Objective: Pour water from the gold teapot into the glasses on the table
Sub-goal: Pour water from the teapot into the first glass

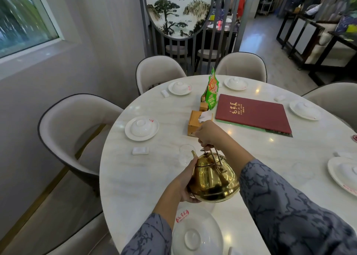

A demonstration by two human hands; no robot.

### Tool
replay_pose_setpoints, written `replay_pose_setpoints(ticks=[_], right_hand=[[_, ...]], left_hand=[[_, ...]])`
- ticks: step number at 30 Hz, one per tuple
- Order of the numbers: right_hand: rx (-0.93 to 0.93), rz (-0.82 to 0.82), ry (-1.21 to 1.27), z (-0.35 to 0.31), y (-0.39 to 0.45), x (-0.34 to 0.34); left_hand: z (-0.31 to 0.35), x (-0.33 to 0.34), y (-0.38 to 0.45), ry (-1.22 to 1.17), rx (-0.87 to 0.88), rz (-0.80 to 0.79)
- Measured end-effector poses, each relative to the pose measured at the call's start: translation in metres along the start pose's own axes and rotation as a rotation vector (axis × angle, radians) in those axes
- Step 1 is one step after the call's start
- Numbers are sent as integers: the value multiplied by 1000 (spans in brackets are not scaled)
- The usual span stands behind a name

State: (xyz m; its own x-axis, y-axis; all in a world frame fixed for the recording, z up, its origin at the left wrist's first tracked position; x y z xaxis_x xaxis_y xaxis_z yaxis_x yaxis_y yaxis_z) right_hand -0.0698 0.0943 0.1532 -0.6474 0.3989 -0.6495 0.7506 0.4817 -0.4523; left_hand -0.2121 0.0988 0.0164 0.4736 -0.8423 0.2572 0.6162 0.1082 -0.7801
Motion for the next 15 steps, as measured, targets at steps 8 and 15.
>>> replay_pose_setpoints(ticks=[8, 15], right_hand=[[185, -80, -27, 5, -1, 3], [-4, 70, 187, 21, -21, -3]], left_hand=[[3, 3, 0, 2, 20, 16], [-1, -3, 13, 46, 75, 51]])
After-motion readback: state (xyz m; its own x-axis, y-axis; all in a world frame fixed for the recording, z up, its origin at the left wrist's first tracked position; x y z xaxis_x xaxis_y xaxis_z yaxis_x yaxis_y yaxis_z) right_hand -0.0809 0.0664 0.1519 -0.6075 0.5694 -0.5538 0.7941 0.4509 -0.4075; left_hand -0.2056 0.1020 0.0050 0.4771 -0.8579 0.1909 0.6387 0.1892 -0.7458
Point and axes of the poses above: each hand's wrist, its own y-axis towards the middle knuckle, its own x-axis out of the palm, z = x × y, the point moved 7 cm from there along y, towards the middle knuckle, and after that the axes turned 5 degrees about x, right-handed, at the moved point
